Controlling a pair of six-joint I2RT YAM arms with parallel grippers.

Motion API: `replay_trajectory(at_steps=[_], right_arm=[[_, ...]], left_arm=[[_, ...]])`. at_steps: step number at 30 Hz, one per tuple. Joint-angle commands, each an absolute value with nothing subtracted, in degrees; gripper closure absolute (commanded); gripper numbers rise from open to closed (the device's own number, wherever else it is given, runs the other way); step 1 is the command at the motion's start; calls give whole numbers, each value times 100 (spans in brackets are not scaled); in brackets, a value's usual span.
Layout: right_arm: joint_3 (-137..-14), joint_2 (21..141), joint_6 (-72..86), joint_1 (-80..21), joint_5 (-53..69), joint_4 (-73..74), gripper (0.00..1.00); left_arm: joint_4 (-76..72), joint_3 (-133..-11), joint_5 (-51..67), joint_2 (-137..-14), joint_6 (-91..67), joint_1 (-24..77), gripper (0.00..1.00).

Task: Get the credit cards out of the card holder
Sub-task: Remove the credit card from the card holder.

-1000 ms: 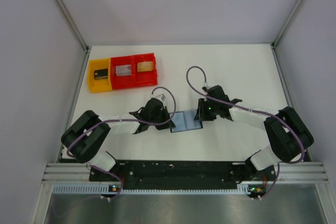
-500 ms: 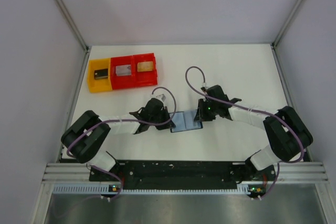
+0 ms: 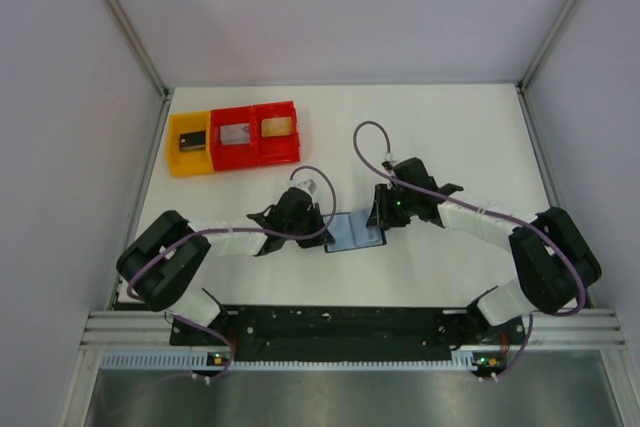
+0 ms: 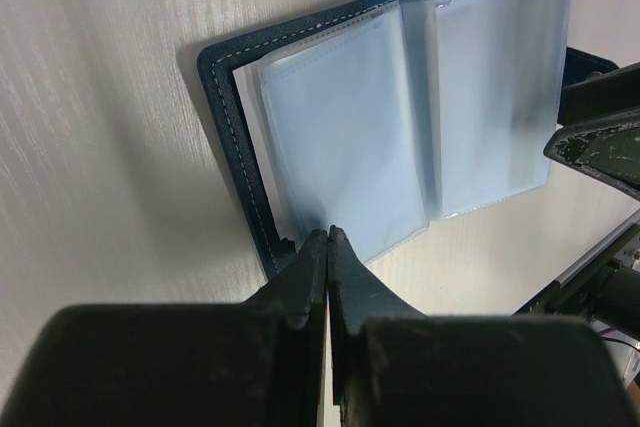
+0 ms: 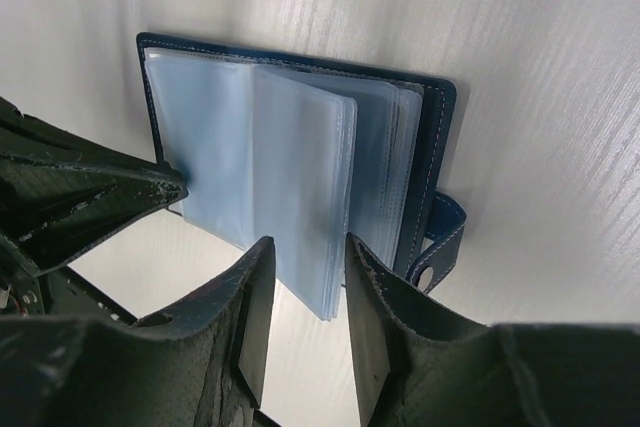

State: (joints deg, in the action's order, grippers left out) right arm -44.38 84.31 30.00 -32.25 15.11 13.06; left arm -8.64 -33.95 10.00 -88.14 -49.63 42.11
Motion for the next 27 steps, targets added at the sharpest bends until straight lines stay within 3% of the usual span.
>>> replay_trajectory(at_steps=[1, 8, 27], right_arm=[[-4702, 8358, 2936, -3322, 1573, 1213, 66], [-4711, 8288, 2901, -3340, 879, 1433, 47], [-4808, 8815, 2821, -3393, 1459, 1143, 59]], left_arm=[[-193, -3278, 923, -8956, -4878, 4315, 100], [-185, -3287, 932, -8982, -4878, 4315, 100], [-185, -3270, 932, -8974, -4878, 4315, 100]])
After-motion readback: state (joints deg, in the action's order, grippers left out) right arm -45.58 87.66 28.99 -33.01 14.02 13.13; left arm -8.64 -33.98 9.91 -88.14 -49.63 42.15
